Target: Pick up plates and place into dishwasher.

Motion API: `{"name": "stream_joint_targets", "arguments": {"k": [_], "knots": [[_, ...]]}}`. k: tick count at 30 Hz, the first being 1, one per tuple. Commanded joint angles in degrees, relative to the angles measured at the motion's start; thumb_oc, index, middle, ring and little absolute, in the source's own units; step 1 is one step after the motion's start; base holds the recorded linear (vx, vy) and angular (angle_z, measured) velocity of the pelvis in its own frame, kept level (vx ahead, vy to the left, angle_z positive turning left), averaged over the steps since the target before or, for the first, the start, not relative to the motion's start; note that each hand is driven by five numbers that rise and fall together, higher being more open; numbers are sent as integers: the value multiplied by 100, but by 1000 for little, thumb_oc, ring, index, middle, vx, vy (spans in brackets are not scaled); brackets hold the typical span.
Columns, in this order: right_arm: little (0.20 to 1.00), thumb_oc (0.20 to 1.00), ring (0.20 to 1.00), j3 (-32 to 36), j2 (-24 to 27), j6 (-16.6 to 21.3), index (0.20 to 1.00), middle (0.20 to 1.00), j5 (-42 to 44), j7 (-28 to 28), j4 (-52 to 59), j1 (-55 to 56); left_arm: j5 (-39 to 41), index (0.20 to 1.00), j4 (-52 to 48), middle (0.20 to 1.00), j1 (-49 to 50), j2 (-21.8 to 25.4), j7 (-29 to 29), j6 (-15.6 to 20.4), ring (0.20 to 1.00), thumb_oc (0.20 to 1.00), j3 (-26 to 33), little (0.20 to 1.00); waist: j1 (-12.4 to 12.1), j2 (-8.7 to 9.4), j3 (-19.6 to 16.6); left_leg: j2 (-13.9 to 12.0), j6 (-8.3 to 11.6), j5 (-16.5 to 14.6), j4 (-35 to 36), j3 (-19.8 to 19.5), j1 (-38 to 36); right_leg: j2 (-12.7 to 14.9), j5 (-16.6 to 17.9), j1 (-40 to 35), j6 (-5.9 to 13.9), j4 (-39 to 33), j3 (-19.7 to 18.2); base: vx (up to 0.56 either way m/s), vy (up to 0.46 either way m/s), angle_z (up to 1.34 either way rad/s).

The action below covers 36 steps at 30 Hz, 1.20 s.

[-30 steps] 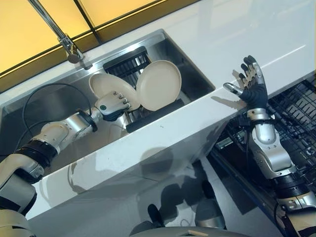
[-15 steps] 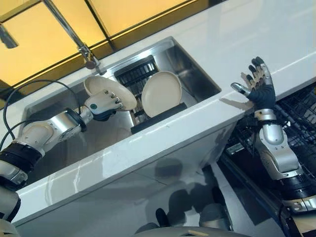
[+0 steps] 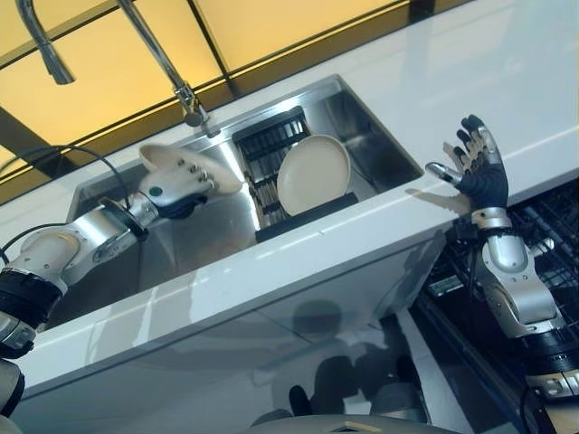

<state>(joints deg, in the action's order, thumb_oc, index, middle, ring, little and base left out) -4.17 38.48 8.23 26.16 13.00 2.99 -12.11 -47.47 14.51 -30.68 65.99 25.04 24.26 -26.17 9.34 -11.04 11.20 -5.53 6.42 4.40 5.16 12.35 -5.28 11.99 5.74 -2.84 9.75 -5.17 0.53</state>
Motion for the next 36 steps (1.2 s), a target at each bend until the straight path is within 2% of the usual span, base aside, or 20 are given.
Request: {"name": "stream_joint_targets", "arguments": {"k": [1, 4, 10, 13, 15, 16, 18, 20, 22, 26, 32, 36], "knots": [[1000, 1000, 1000, 221, -35, 473, 1000, 1000, -272, -261, 509, -145, 493, 200, -189, 200, -110, 326, 878, 68, 200, 200, 815, 200, -225, 533, -580, -59, -74, -586, -111, -315, 32, 370, -378, 109, 235, 322, 384, -47, -126, -1], [1000, 1000, 1000, 192, -55, 505, 1000, 1000, -443, -361, 702, -319, 882, 200, -770, 200, 144, -66, 685, 343, 200, 200, 1232, 200, -363, 725, -700, -143, -53, -597, -123, -363, 30, 312, -398, 46, 217, 300, 454, -37, -119, 5], [1000, 1000, 1000, 100, 9, 424, 1000, 1000, -617, -711, 999, -461, 1569, 200, -1664, 200, 444, -566, 236, 684, 200, 200, 1691, 200, -520, 912, -874, -226, -33, -598, -117, -436, 3, 224, -430, -70, 200, 245, 529, -33, -62, 12], [1000, 1000, 1000, 25, 38, 451, 1000, 1000, -741, -986, 1196, -476, 2837, 200, -2101, 200, 506, -915, -764, 826, 200, 200, 1822, 200, -598, 996, -950, -253, -23, -587, -112, -472, 10, 192, -432, -104, 201, 225, 566, -48, -40, 11], [1000, 1000, 1000, -16, 68, 475, 1000, 1000, -840, -1035, 1320, -531, 3917, 200, -2438, 200, 546, -1187, -1832, 824, 200, 200, 1814, 200, -652, 1038, -975, -269, -17, -583, -117, -496, 12, 175, -437, -133, 202, 219, 604, -50, -38, 11], [1000, 1000, 1000, -33, 86, 480, 1000, 1000, -877, -995, 1354, -581, 4563, 200, -2594, 200, 551, -1339, -2493, 786, 200, 200, 1777, 200, -676, 1058, -991, -272, -9, -582, -122, -512, 14, 164, -436, -150, 199, 210, 616, -46, -25, 9], [1000, 1000, 1000, -88, 88, 461, 1000, 1000, -913, -940, 1374, -715, 5427, 200, -2838, 200, 550, -1536, -3255, 558, 200, 200, 1722, 200, -700, 1071, -1010, -279, 6, -584, -126, -526, 2, 153, -433, -170, 198, 202, 623, -40, -6, 2], [1000, 1000, 1000, -181, 84, 427, 1000, 1000, -978, -941, 1393, -864, 5979, 200, -2948, 200, 487, -1699, -3669, 305, 200, 200, 1684, 200, -708, 1074, -1023, -270, 7, -600, -125, -544, -23, 145, -440, -192, 197, 199, 617, -36, 11, 1], [1000, 1000, 1000, -239, 84, 416, 1000, 1000, -989, -996, 1413, -952, 6390, 200, -2965, 200, 419, -1820, -3915, 97, 200, 200, 1695, 200, -712, 1076, -1036, -257, 0, -616, -123, -550, -37, 146, -447, -204, 198, 193, 610, -35, 11, 0], [1000, 1000, 1000, -322, 43, 350, 1000, 1000, -1015, -1329, 1563, -1011, 6682, 200, -3170, 200, 350, -2000, -4167, -258, 200, 200, 1704, 200, -725, 1089, -1081, -223, -19, -645, -110, -585, -49, 149, -450, -222, 206, 174, 609, -25, 3, 0], [1000, 1000, 1000, -747, 171, 204, 1000, 1000, -1012, -1858, 1664, -1413, 6736, 200, -3162, 200, 171, -2108, -4332, -297, 200, 200, 1544, 200, -760, 1133, -1111, -159, -38, -675, -133, -635, -44, 181, -440, -214, 209, 193, 596, -11, 0, 0], [1000, 1000, 1000, -1057, 202, 16, 1000, 1000, -836, -2637, 1734, -1501, 6765, 200, -3144, 200, 184, -2152, -4393, -271, 200, 200, 1531, 200, -770, 1147, -1127, -119, -66, -691, -137, -646, -59, 202, -446, -218, 214, 215, 562, 5, 17, 0]]}}
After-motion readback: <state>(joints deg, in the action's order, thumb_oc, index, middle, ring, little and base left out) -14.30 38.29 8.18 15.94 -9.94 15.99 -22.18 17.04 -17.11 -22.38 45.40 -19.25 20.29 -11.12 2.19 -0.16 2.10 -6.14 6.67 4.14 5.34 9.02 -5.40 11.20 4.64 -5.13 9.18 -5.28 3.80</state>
